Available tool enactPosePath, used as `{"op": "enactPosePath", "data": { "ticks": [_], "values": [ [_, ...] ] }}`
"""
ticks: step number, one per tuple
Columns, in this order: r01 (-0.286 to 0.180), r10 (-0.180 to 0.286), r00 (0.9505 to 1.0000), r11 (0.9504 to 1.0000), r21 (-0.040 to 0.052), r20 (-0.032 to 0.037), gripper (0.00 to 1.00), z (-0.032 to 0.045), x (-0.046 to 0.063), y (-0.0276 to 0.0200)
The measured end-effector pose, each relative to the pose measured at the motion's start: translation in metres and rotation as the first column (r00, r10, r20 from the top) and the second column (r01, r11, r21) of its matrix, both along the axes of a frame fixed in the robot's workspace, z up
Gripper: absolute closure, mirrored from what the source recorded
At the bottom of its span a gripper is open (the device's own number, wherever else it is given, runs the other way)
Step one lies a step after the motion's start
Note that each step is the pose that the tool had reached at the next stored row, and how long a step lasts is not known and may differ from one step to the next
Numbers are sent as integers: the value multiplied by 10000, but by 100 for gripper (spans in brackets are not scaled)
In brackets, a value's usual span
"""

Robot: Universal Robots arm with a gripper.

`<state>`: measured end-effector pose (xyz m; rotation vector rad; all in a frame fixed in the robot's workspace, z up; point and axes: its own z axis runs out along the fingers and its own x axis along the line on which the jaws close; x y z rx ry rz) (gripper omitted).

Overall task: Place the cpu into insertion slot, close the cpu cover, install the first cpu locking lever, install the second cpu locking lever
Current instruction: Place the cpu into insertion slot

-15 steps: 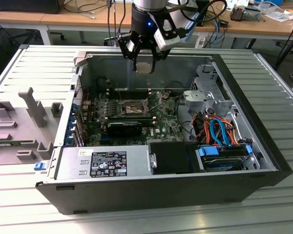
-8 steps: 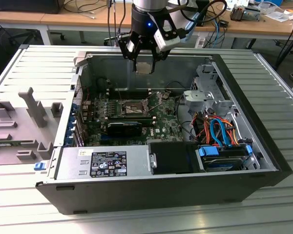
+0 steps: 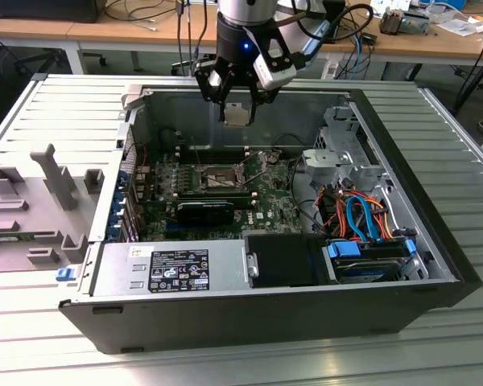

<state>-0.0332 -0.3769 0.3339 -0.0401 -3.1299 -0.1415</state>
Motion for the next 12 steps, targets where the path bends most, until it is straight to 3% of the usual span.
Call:
{"op": "enactPosePath", "data": {
  "ticks": [12],
  "values": [
    [0,0,10000,10000,0,0,46,-45,0,-4]
  ]
}}
